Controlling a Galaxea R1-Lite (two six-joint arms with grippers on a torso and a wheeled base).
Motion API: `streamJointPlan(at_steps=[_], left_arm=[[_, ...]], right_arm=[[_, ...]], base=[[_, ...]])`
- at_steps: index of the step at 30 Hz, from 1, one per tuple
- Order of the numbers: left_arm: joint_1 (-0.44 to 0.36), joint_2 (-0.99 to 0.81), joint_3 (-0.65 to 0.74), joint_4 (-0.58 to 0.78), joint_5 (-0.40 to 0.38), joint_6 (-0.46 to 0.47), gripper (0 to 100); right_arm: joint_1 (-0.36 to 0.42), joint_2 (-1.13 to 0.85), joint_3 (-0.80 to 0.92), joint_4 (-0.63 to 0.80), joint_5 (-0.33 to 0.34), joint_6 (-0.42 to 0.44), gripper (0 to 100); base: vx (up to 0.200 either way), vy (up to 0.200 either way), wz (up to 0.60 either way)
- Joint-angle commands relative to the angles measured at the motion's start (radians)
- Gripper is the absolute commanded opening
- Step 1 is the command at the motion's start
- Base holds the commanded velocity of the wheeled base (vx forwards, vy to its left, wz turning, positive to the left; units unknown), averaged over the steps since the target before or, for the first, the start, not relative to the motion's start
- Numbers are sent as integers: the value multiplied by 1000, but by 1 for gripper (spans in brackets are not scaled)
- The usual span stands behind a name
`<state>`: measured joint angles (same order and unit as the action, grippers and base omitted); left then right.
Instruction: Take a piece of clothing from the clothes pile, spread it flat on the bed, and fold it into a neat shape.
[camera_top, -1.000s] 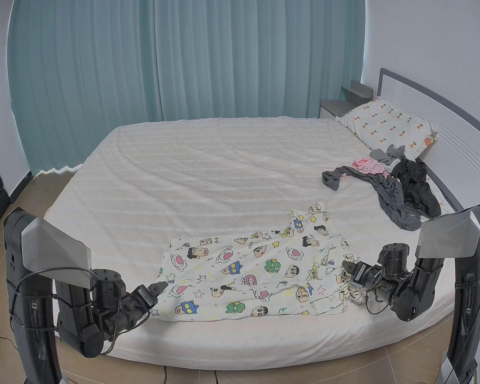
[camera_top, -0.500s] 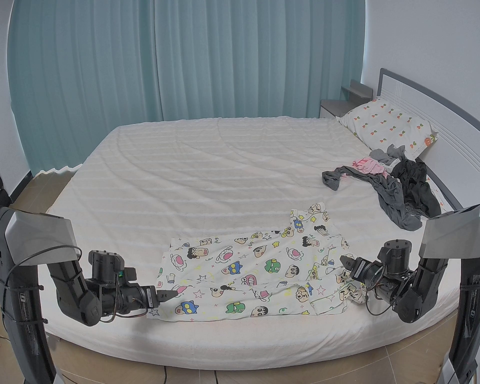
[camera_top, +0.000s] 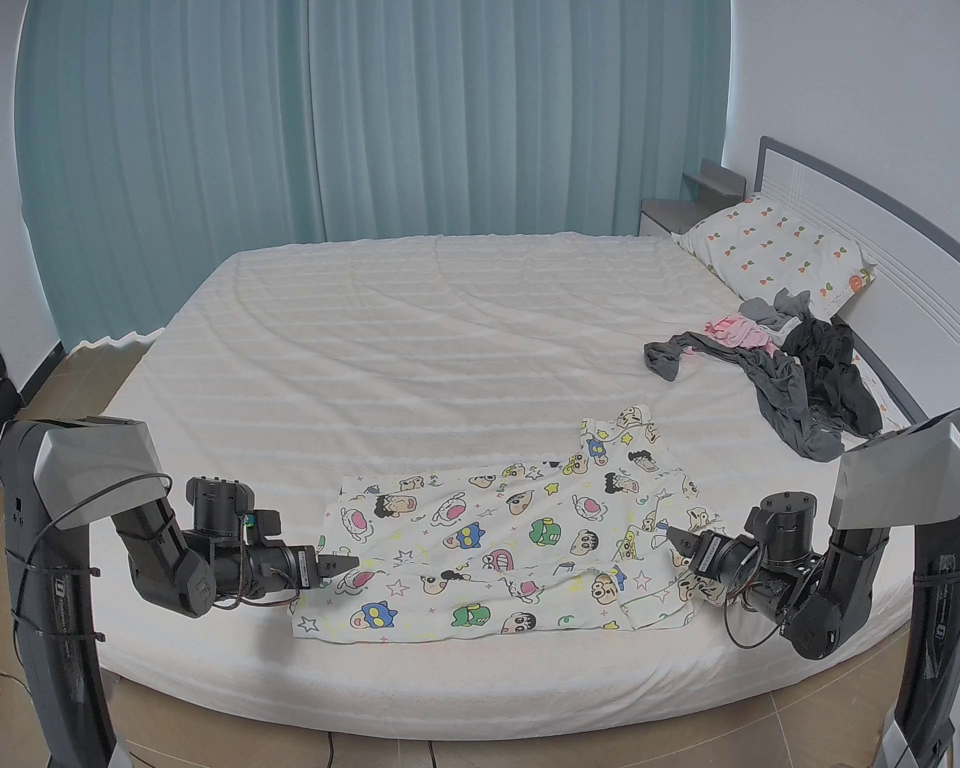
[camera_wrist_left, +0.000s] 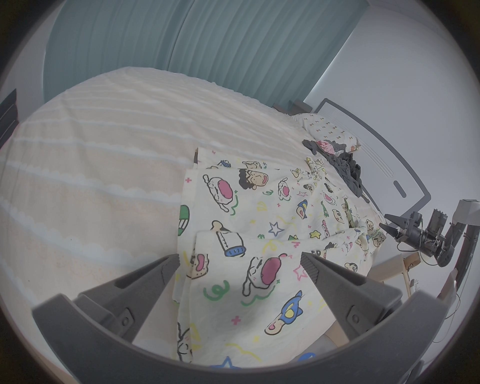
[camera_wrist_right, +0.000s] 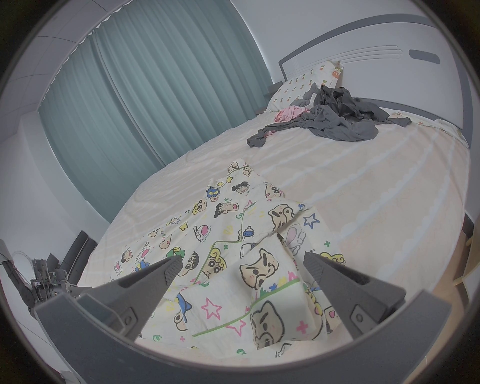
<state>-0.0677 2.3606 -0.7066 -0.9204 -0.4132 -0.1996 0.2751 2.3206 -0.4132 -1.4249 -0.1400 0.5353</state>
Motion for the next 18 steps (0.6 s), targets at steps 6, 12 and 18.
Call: streamJointPlan(at_steps=[6,12,18], left_arm=[[-6,52,-16,-3,-6,-3,100],[-20,77,-45,-1,-9,-6,100],[-20,78,-51,-1,-9,-12,0]], right_arm=[[16,19,2,-3,0,2,100],[18,36,2,-23,-1,2,100],[21,42,2,-29,-3,2,100]], base=[[0,0,0],[0,0,0],[0,0,0]])
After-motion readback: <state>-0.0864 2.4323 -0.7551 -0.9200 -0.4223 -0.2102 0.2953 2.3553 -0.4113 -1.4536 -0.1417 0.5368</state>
